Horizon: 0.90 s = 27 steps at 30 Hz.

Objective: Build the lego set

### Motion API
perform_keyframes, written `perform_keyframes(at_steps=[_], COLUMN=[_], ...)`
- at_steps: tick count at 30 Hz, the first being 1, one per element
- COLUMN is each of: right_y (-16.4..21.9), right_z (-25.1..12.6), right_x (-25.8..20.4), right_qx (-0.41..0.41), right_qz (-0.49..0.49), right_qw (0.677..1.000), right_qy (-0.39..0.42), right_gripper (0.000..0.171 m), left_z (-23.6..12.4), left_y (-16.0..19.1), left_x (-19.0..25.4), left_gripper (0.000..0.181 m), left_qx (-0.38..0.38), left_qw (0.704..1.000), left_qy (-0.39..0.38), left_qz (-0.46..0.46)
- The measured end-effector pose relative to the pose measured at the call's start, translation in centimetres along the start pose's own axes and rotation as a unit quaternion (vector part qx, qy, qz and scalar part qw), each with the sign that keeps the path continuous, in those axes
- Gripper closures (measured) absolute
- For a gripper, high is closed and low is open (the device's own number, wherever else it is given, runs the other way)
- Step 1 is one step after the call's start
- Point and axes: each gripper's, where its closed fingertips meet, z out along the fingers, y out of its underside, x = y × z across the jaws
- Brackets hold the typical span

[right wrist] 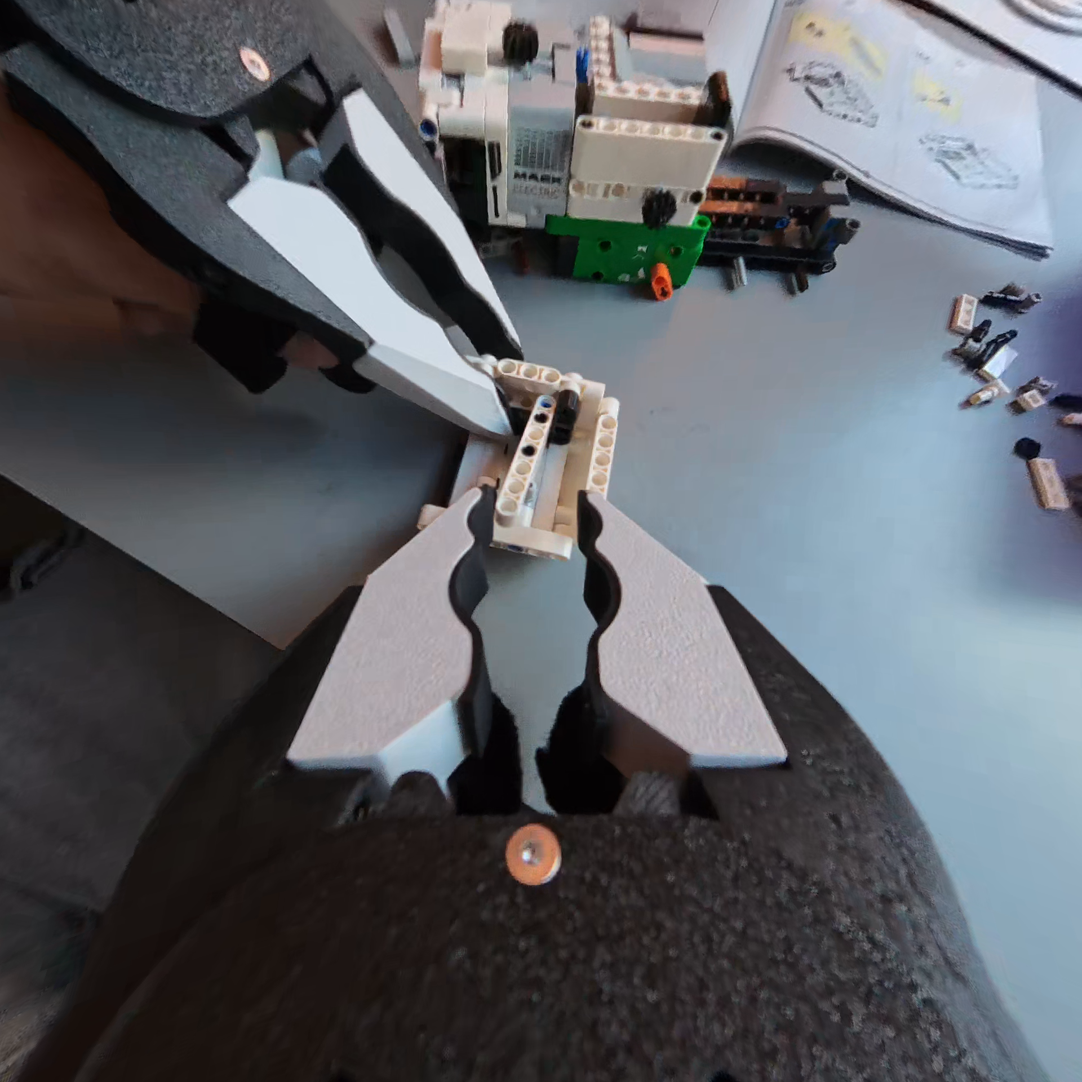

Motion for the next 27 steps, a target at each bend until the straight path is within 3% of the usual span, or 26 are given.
perform_keyframes(at_steps=[1, 5, 8, 18, 24, 27], right_y=[-0.2, 0.3, 0.3, -0.5, -0.5, -0.6], right_z=[0.0, 0.8, 0.9, 0.4, 0.3, -0.5], right_x=[0.0, -1.1, -0.8, -0.3, -0.4, -0.3], right_qx=[0.028, 0.063, 0.082, 0.124, 0.133, 0.162], right_qz=[0.016, 0.045, 0.033, 0.078, 0.051, -0.001], right_qw=[0.999, 0.995, 0.994, 0.986, 0.988, 0.987], right_qy=[-0.005, -0.059, -0.061, -0.083, -0.061, -0.013], right_gripper=[0.145, 0.147, 0.155, 0.156, 0.157, 0.159], left_z=[0.0, 0.1, 0.1, 0.3, 0.2, 0.2], left_y=[0.0, -0.1, -0.1, -0.3, -0.3, -0.3], left_x=[0.0, 0.2, 0.3, 0.4, 0.1, -0.5], left_gripper=[0.165, 0.165, 0.165, 0.164, 0.165, 0.165], left_qx=[0.001, 0.006, 0.007, 0.013, -0.004, -0.008], left_qw=[1.0, 1.0, 1.0, 0.999, 1.0, 0.999], left_qy=[0.002, 0.014, 0.015, 0.026, 0.002, -0.02], left_qz=[-0.003, -0.012, -0.01, 0.018, 0.027, 0.04])
